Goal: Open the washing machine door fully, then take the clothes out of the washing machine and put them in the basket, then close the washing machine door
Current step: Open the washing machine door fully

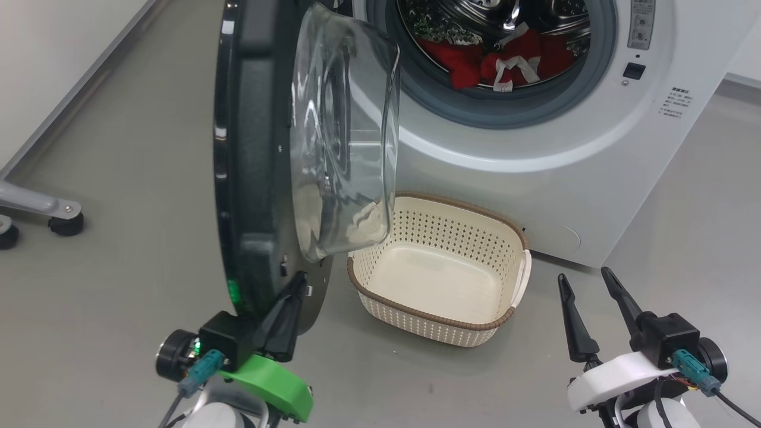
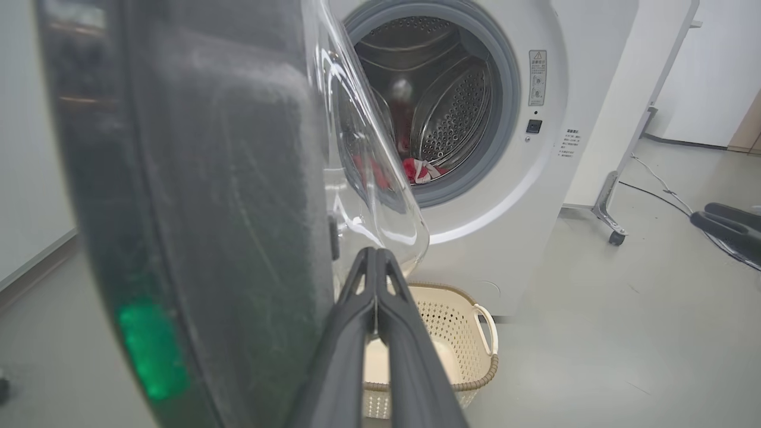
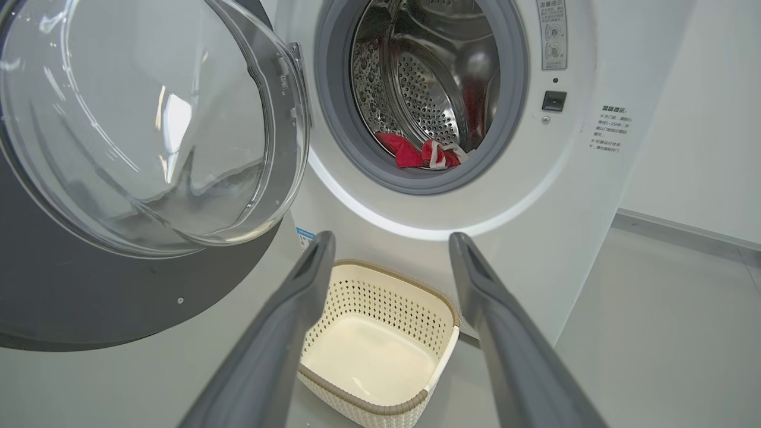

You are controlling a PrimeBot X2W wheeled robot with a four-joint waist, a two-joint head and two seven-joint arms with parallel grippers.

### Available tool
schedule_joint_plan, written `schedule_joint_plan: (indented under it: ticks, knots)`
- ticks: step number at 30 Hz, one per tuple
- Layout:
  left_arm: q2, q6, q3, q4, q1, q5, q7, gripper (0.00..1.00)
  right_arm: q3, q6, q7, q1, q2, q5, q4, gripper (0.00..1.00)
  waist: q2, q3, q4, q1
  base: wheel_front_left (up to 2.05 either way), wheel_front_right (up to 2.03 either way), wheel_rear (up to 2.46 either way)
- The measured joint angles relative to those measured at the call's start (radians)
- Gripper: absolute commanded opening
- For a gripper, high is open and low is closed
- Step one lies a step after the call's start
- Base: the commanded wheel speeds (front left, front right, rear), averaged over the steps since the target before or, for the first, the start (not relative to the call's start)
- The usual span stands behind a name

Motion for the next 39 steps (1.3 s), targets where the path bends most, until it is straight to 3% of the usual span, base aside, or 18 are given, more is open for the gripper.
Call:
schedule_joint_plan:
  ticks: [14, 28, 39]
  knots:
    - [0.055, 0.060, 0.154, 0.059, -0.006, -0.051, -0.029, 0.00, 0.004, 0.007, 0.000, -0.012, 0.001, -0.012, -0.002, 1.00, 0.0000, 0.015, -0.003, 0.0000, 0.00, 0.00, 0.00]
    - [0.086, 0.069, 0.276, 0.139, -0.101, -0.095, -0.053, 0.00, -0.010, 0.013, 0.000, -0.036, 0.000, -0.044, -0.013, 1.00, 0.0000, 0.072, -0.023, 0.0000, 0.00, 0.00, 0.00]
    - [0.142, 0.089, 0.394, 0.222, -0.191, -0.110, -0.063, 0.00, -0.015, 0.017, 0.000, -0.065, -0.014, -0.054, -0.019, 1.00, 0.0000, 0.119, -0.040, 0.0000, 0.00, 0.00, 0.00]
